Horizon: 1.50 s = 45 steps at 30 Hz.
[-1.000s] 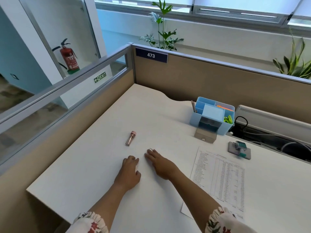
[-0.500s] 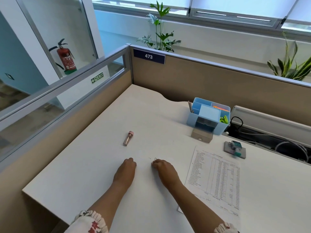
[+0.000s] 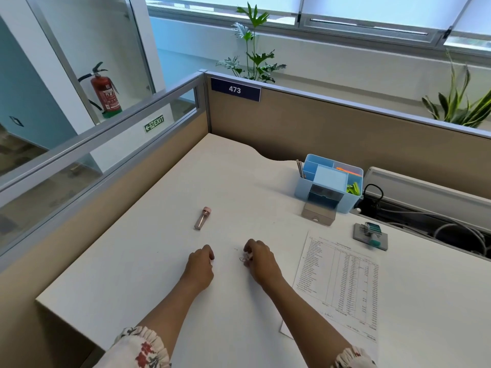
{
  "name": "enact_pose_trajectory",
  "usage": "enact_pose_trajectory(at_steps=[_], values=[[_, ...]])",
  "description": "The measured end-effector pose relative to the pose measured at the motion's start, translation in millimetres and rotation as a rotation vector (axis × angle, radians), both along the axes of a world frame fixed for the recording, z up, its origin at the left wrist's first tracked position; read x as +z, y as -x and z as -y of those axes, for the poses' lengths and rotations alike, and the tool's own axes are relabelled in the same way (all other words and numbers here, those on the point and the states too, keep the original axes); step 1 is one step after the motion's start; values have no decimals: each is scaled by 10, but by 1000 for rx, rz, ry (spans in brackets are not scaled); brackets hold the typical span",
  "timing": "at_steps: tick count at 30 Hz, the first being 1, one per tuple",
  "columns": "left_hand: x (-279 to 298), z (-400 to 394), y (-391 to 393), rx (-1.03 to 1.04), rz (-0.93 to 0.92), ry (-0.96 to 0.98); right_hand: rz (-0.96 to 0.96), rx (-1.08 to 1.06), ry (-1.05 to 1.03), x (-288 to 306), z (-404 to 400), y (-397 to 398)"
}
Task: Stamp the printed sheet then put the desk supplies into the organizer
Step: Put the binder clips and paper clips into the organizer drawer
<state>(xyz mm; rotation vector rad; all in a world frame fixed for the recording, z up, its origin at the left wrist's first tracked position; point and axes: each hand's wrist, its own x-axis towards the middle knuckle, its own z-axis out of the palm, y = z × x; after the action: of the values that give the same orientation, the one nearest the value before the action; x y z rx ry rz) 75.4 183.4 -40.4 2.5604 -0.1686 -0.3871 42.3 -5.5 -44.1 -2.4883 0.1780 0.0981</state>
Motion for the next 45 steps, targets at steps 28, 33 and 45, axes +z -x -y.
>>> enact_pose_trajectory(at_steps=[28, 33, 45], values=[[79, 489, -40, 327, -123, 471, -224, -571, -1117, 203, 353, -21], [273, 838, -65, 325, -131, 588, -280, -756, -1470, 290, 466, -38], [420, 1558, -99, 44, 8, 598, -259, -858, -1690, 295, 654, -128]])
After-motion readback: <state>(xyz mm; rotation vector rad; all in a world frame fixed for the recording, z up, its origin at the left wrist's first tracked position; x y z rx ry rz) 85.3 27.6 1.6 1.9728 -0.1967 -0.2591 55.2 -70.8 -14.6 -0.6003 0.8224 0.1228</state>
